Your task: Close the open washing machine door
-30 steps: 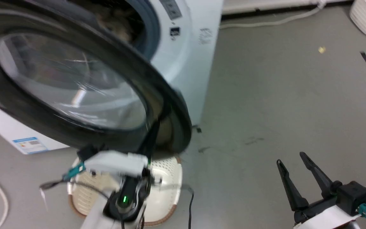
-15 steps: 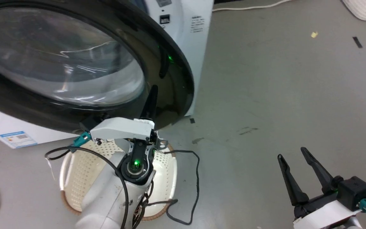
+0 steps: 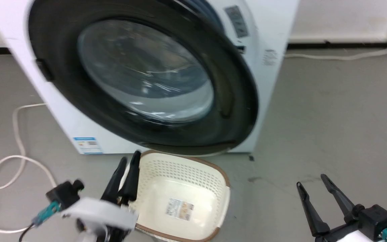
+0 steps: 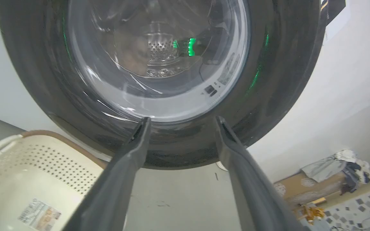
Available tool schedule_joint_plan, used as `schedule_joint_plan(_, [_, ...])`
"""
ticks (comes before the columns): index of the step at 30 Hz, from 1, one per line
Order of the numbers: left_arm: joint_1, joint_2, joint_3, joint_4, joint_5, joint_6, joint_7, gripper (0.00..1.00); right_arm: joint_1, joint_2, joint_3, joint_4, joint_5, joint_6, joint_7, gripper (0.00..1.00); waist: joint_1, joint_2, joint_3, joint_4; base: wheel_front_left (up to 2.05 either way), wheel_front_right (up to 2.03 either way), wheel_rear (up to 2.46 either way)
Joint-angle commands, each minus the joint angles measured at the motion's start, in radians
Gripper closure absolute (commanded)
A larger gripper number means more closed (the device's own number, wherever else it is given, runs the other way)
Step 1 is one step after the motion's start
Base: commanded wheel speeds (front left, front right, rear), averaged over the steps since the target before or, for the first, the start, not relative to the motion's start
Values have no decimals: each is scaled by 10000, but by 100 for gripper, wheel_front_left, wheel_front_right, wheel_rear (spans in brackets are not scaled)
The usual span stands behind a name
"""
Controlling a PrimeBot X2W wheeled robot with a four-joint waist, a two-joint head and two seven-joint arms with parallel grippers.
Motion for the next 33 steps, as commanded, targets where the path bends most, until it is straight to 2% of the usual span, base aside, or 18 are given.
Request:
schedule_joint_plan(1, [526, -17, 399, -358, 1062, -42, -40, 0, 159, -53, -6, -87, -84, 8, -44, 0, 2, 0, -489, 658, 0, 0, 0])
schedule_joint_plan(6, [1594, -466, 1649, -1197, 3982, 133, -41, 0, 334, -102, 48, -231, -146, 8, -44, 0, 2, 0, -694, 1175, 0, 0, 0])
schedule_joint_plan(10, [2107, -794, 2246, -1722, 6469, 336, -42, 0, 404, -162, 158, -366, -157, 8, -44, 0, 2, 0, -752, 1470, 0, 0, 0])
schedule_joint_plan(15, [2577, -1168, 2543, -2301, 8967, 539, -42, 0, 396, -225, 348, -426, -126, 8, -44, 0, 2, 0, -729, 1727, 0, 0, 0])
schedule_joint_plan(19, [2868, -1217, 2383, -2560, 10564, 964, -43, 0, 288, -326, 749, -460, -84, 8, -44, 0, 2, 0, -560, 1863, 0, 0, 0])
schedule_joint_plan(20, [2918, -1293, 2403, -2624, 10707, 1095, -43, 0, 224, -394, 928, -472, -53, 8, -44, 48, 2, 0, -479, 1891, 0, 0, 0])
schedule_joint_plan(21, [2958, -1369, 2425, -2702, 10796, 1203, -43, 0, 128, -484, 1127, -494, -23, 8, -44, 82, 2, 0, -398, 1917, 0, 0, 0])
schedule_joint_plan(22, [2990, -1434, 2450, -2764, 10849, 1288, -43, 0, 10, -594, 1331, -529, 11, 8, -44, 100, 2, 0, -309, 1946, 0, 0, 0])
schedule_joint_plan(29, [2904, -1702, 2459, -2903, 10830, 1403, -43, 0, -1313, -1352, 2402, -634, 555, 8, 84, 100, 2, 0, 382, 2128, 0, 0, 0])
schedule_joint_plan(30, [2783, -1759, 2390, -2899, 10845, 1414, -43, 0, -2000, -1737, 2782, -601, 777, 8, 247, 100, 2, 0, 683, 2215, 0, 0, 0])
schedule_joint_plan(32, [2706, -1785, 2354, -2892, 10843, 1436, -43, 0, -2367, -1945, 2984, -554, 889, 8, 334, 100, 2, 0, 820, 2263, 0, 0, 0])
schedule_joint_plan(33, [2550, -1830, 2272, -2859, 10808, 1493, -43, 0, -3103, -2341, 3330, -399, 1203, 8, 497, 100, 2, 0, 1097, 2380, 0, 0, 0])
